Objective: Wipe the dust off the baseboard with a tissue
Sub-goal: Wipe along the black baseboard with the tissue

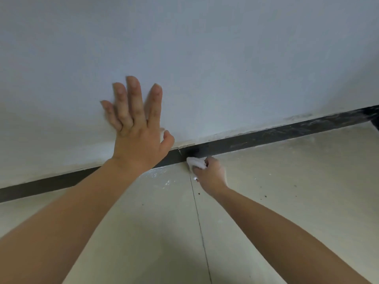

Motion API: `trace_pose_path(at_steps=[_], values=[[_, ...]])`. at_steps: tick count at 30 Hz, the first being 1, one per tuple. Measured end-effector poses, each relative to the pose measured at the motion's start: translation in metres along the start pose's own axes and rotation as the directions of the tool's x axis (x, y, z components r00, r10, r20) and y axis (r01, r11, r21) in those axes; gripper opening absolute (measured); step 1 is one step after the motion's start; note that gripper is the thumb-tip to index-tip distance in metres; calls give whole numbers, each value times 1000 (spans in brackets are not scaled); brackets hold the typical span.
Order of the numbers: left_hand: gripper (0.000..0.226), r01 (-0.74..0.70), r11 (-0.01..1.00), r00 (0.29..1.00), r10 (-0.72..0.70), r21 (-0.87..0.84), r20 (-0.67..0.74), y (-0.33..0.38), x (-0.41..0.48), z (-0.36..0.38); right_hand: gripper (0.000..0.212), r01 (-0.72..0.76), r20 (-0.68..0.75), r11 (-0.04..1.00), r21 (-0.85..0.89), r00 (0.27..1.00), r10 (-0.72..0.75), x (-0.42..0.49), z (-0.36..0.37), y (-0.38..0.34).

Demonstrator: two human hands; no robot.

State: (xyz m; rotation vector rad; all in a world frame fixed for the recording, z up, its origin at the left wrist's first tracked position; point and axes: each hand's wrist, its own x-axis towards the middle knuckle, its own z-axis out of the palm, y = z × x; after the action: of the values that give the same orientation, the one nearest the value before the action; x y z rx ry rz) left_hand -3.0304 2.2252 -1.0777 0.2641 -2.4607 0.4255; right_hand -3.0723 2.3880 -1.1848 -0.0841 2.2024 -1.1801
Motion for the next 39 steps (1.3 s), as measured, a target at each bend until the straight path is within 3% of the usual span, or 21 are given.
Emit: trace_pose_path(at_steps=[6, 8, 9, 11, 13, 16, 19, 21, 23, 26, 31, 34, 36, 39], values=[[112, 1, 999, 1000, 0, -48, 23, 5, 2, -5, 11, -65, -215, 992, 110, 973, 88, 33, -46, 4], [111, 5, 999, 1000, -4, -49, 20, 4, 2, -5, 5, -127, -402, 967, 220, 891, 208, 35, -75, 16], [109, 9, 999, 1000, -8, -49, 16, 4, 2, -5, 9, -150, -485, 921, 359, 814, 321, 35, -94, 20], [107, 6, 999, 1000, -6, -45, 8, 4, 3, -3, 13, -112, -504, 757, 643, 682, 530, 34, -135, 26], [105, 4, 999, 1000, -4, -46, 8, 4, 4, -1, 9, -120, -501, 722, 682, 643, 579, 31, -158, 26], [105, 8, 998, 1000, -8, -58, -4, 4, 6, 2, 12, -133, -447, 787, 602, 761, 471, 26, -140, 19], [107, 13, 998, 1000, -14, -66, -17, 4, 6, 3, 8, -144, -266, 845, 516, 910, 318, 8, -82, 12], [108, 18, 998, 1000, -19, -65, -22, 4, 6, 3, 8, -121, -93, 934, 336, 983, 161, -7, -41, 5], [108, 16, 998, 1000, -17, -57, -24, 5, 6, 3, 8, -24, 95, 990, 139, 995, 11, -19, -8, -3], [109, 12, 999, 1000, -13, -44, -23, 4, 5, 2, 23, 163, 181, 983, -86, 973, -145, -23, 15, -22], [111, -4, 998, 1000, 3, -56, -5, 2, 4, 0, 24, 188, -29, 982, -27, 982, -188, -8, -29, -35], [110, 2, 997, 1000, -3, -75, -5, 3, 4, 1, 20, 172, -169, 978, 114, 974, -152, -2, -64, -19], [108, 10, 997, 1000, -11, -75, -23, 4, 4, 3, 23, 119, -332, 959, 258, 943, -28, 1, -81, -7], [107, 13, 998, 999, -15, -60, -34, 5, 6, 4, 28, 54, -526, 880, 471, 819, 231, 12, -105, 9]])
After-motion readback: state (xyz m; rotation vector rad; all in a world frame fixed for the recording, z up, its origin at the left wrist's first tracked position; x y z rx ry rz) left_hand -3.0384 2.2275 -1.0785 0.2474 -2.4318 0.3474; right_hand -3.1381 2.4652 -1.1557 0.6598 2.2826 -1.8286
